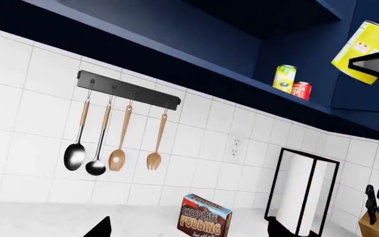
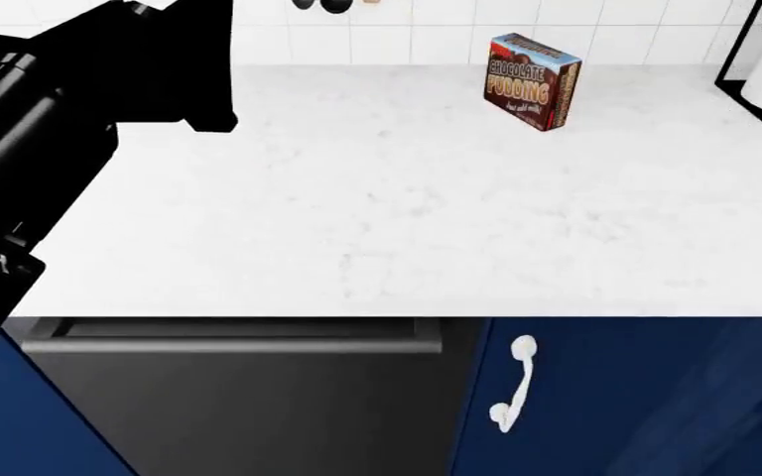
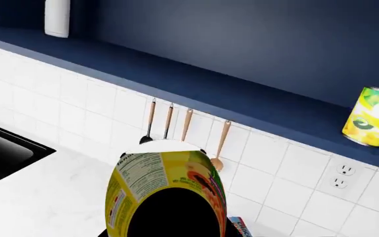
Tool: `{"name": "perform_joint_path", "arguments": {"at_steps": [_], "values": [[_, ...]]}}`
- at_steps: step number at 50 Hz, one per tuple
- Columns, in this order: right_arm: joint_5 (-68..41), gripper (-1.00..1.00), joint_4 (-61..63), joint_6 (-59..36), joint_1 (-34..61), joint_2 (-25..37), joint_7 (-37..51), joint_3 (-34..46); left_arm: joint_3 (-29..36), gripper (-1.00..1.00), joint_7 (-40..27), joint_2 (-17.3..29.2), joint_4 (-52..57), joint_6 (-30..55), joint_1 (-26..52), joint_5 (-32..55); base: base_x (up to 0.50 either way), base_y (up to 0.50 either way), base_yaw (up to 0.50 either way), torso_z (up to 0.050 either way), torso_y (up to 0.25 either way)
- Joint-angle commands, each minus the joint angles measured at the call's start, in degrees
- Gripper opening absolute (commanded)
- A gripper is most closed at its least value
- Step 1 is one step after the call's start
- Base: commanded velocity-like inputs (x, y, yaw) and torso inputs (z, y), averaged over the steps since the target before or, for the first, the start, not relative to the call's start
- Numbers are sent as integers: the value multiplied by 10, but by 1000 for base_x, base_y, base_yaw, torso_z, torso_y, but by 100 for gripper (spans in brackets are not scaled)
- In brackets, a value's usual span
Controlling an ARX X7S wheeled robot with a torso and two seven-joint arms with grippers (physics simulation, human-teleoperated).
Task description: Pick the cans from the counter and place them in their designated side in the cabinet.
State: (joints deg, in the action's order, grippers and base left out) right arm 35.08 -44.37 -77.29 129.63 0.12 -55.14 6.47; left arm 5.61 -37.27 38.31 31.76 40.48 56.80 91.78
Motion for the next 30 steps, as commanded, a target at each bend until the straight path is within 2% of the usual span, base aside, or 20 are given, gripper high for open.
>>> {"name": "perform_joint_path", "arguments": {"at_steps": [1,10,30], "values": [[-18,-100,-96,63,54,5,85,-29,-2,100,-5,0,5,-2,12,9,0,0,0,0,0],[-132,-100,-111,61,54,19,225,-39,-1,100,-10,2,8,-2,22,16,0,0,0,0,0],[-132,-100,-111,61,54,19,225,-39,-9,100,-20,16,12,-1,52,40,0,0,0,0,1]]}}
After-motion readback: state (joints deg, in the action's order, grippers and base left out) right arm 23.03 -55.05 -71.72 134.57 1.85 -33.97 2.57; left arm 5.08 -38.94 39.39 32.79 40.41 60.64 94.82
